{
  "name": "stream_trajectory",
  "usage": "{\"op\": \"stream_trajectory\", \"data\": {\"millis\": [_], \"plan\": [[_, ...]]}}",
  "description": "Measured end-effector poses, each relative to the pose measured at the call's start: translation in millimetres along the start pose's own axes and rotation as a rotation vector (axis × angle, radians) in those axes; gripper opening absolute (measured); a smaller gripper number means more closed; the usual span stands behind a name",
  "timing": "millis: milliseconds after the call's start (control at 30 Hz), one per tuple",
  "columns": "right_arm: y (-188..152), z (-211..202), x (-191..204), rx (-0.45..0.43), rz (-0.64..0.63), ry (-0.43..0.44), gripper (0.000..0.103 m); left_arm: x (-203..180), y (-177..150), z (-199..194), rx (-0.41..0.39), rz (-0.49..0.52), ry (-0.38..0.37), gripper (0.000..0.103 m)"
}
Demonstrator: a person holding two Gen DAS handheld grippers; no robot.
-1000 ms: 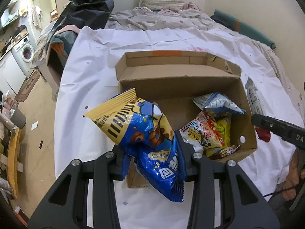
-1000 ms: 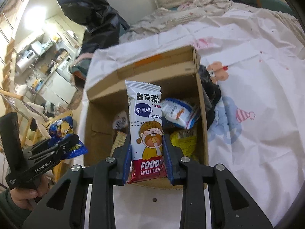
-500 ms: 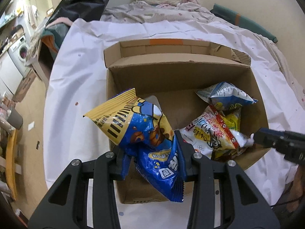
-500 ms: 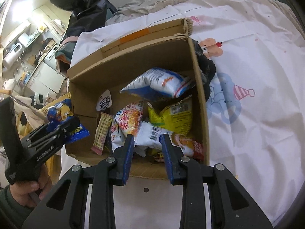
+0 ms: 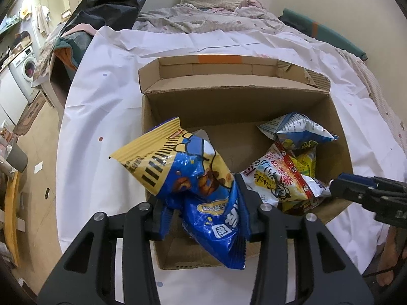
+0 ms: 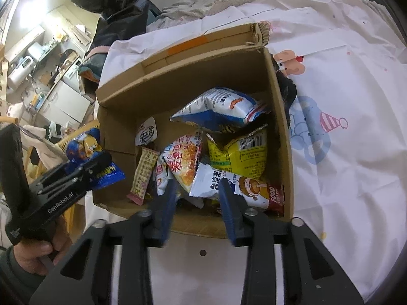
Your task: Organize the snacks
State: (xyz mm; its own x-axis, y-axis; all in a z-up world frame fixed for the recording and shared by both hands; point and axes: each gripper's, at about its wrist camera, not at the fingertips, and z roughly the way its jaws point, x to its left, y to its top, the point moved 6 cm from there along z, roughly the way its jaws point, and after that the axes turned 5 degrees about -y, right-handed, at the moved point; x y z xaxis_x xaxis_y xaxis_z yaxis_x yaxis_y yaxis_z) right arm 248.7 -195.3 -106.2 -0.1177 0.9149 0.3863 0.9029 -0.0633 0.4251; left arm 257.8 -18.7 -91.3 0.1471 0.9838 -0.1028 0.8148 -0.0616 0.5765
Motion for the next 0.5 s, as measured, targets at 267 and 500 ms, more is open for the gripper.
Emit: {"op": "stream_trajectory", "data": {"millis": [267,500], "plan": [[4,-7,2,-0.021,0.010,0.019,0.078,-1,2,-13,-0.053,-0.021,-0.010,0.089],[9,-27,15,-0.098,-0.010,0.025,0.097,0,5,-38,-0.124,-0.040,-0.014,0.089]]}}
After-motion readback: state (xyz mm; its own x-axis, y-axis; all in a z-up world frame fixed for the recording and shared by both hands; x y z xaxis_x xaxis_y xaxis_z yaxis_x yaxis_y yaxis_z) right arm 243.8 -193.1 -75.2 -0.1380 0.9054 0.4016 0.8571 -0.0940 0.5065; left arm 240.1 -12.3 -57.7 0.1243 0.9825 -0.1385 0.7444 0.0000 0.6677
